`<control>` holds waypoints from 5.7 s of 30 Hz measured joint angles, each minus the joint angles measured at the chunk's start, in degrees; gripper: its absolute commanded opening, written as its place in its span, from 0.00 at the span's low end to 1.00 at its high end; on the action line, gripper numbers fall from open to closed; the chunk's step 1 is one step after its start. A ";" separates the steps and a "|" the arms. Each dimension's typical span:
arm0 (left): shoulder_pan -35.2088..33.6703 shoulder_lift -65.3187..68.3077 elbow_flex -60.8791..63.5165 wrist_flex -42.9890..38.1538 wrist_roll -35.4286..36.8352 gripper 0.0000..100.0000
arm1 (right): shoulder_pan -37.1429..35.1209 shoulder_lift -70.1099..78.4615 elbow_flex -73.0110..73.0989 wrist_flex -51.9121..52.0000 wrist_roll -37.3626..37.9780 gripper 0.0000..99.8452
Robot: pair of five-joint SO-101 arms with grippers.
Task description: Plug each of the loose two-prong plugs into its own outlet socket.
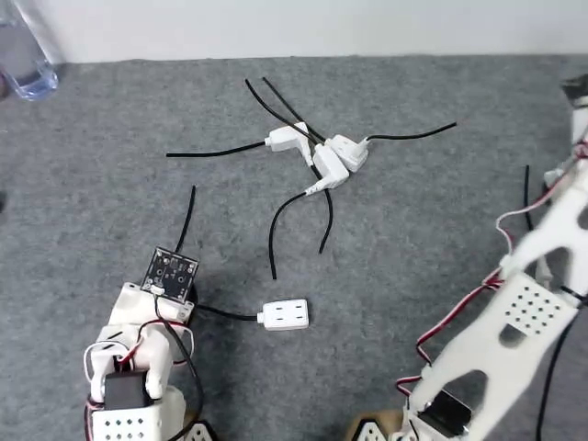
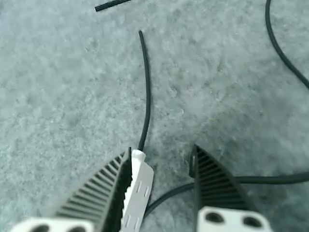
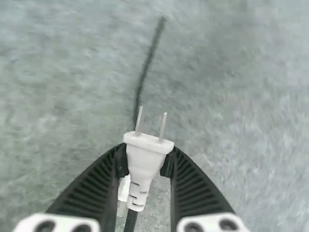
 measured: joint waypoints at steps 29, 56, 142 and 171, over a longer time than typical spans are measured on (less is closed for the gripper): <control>0.00 0.00 0.00 -0.70 0.00 0.19 | -22.68 -41.32 77.01 -2.90 26.99 0.01; 0.00 0.00 0.00 -0.70 0.00 0.19 | -35.34 -80.18 137.23 -38.68 31.03 0.01; -0.18 0.00 0.00 -0.70 0.00 0.19 | -33.93 -71.74 133.80 -42.29 26.73 0.22; -0.18 0.00 0.00 -0.70 0.00 0.19 | -33.41 -66.02 132.84 -47.30 26.73 0.17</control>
